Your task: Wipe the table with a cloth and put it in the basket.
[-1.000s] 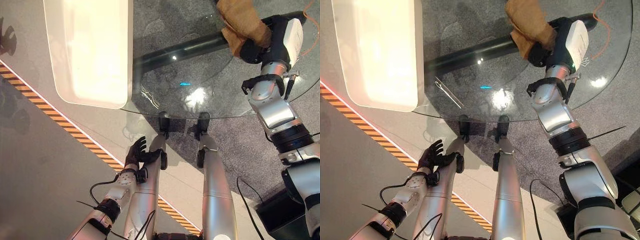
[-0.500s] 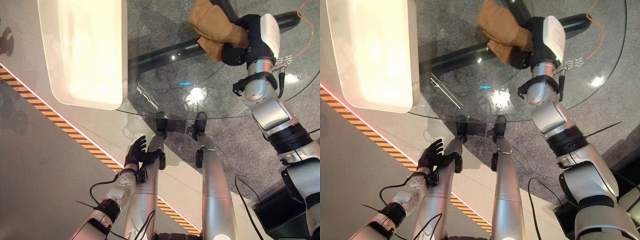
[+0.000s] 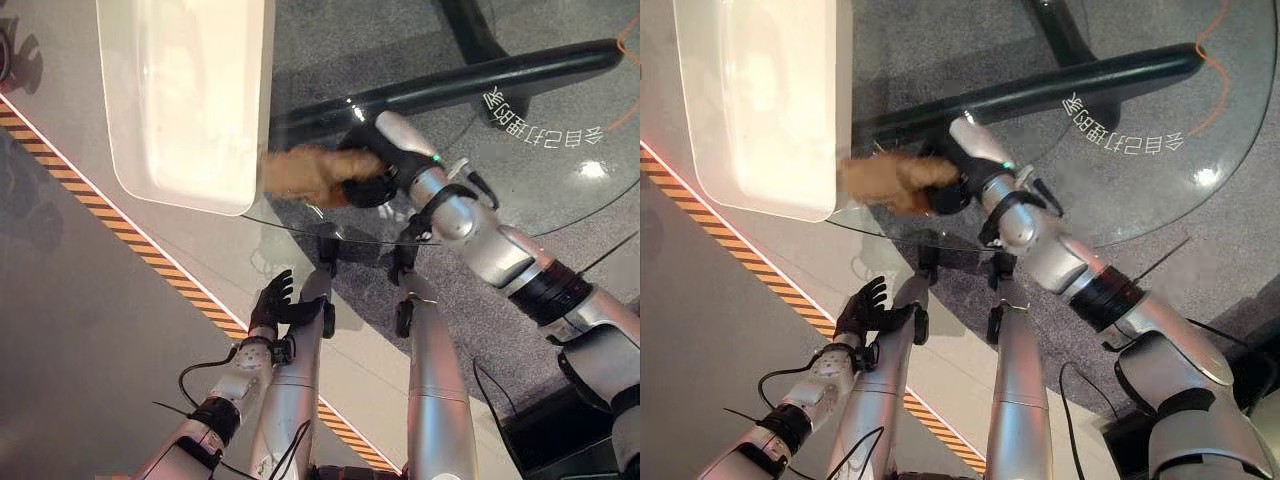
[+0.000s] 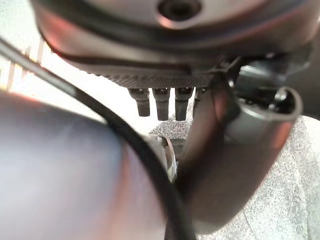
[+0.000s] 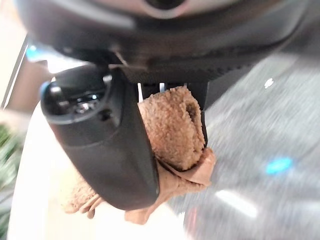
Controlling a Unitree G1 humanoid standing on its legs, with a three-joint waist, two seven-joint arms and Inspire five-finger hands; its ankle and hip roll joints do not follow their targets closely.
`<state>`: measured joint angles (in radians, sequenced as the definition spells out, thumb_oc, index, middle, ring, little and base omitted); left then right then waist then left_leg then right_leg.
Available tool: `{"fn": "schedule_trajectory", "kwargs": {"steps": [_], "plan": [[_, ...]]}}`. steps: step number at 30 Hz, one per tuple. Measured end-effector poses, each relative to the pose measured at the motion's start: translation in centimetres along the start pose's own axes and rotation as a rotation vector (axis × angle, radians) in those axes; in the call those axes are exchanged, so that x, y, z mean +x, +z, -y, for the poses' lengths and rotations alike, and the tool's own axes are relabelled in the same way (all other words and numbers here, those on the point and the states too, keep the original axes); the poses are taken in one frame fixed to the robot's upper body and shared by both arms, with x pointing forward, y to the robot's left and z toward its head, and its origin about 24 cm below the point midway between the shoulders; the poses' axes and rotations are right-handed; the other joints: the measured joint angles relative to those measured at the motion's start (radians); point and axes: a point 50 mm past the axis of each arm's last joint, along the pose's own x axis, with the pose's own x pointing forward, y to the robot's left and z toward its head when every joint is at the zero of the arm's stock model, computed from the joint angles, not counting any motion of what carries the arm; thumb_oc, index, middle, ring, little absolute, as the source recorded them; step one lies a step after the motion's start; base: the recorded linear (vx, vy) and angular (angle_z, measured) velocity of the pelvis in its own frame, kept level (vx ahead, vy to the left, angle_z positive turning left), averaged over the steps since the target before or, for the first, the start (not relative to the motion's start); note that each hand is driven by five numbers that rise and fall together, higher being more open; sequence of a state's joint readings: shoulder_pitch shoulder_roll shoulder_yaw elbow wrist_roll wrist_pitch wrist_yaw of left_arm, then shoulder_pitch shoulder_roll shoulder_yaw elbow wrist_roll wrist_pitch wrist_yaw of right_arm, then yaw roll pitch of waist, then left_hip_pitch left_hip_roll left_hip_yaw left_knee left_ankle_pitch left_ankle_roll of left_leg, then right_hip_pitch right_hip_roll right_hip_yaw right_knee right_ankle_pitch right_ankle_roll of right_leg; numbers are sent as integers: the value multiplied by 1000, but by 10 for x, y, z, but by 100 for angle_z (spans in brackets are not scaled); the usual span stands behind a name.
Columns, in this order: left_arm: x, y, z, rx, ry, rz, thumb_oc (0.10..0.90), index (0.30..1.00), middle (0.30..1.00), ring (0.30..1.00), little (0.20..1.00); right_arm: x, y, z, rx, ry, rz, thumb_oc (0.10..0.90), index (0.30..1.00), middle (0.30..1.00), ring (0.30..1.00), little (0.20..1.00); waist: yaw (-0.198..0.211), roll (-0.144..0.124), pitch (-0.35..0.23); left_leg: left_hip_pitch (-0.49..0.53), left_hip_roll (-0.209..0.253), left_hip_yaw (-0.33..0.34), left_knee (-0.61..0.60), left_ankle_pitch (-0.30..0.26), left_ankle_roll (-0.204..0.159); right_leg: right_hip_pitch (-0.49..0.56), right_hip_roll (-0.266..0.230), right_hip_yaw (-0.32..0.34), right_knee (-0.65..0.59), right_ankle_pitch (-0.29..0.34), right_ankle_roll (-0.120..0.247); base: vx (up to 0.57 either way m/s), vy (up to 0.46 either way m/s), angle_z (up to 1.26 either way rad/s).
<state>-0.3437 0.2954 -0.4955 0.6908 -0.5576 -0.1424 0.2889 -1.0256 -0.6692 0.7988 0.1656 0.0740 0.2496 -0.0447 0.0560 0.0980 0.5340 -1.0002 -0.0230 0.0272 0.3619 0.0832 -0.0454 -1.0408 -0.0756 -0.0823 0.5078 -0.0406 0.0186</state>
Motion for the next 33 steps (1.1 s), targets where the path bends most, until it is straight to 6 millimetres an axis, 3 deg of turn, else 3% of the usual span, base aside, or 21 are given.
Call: {"fn": "schedule_trajectory", "kwargs": {"steps": [10, 17, 20, 27, 33], "plan": [[1, 6, 0, 2, -7, 21, 800, 900, 900, 900, 900, -3, -1, -4, 32, 39, 7, 100, 300, 300, 300, 200, -8, -1, 1, -32, -18, 2, 44, -17, 11, -25, -24, 5, 33, -12, 18, 10, 1, 2], [1, 6, 0, -1, -6, 23, 800, 900, 900, 900, 900, -10, -7, -11, 156, -158, 0, 100, 300, 300, 300, 200, -16, -5, 2, -35, -22, 8, 46, -21, 19, -26, -29, 11, 30, -9, 28, 0, 0, 0], [1, 7, 0, -1, -3, 25, 800, 900, 900, 900, 900, -13, -12, 0, 210, -327, -23, 100, 300, 300, 300, 200, -22, -6, 3, -36, -24, 10, 50, -25, 25, -26, -30, 14, 30, -7, 29, 0, 0, 0], [2, 7, -2, 0, 7, 25, 800, 900, 900, 900, 900, -29, -42, 59, 246, -762, -175, 100, 300, 300, 300, 200, -43, -16, 5, -36, -26, 23, 60, -32, 43, -25, -30, 34, 25, -2, 37, -7, -22, -5], [2, 7, -4, 2, 10, 26, 800, 900, 900, 900, 900, -32, -48, 62, 308, -830, -222, 100, 300, 300, 300, 200, -45, -19, 7, -36, -24, 33, 80, -42, 50, -23, -27, 39, 28, -1, 38, -5, -17, -4]]}}
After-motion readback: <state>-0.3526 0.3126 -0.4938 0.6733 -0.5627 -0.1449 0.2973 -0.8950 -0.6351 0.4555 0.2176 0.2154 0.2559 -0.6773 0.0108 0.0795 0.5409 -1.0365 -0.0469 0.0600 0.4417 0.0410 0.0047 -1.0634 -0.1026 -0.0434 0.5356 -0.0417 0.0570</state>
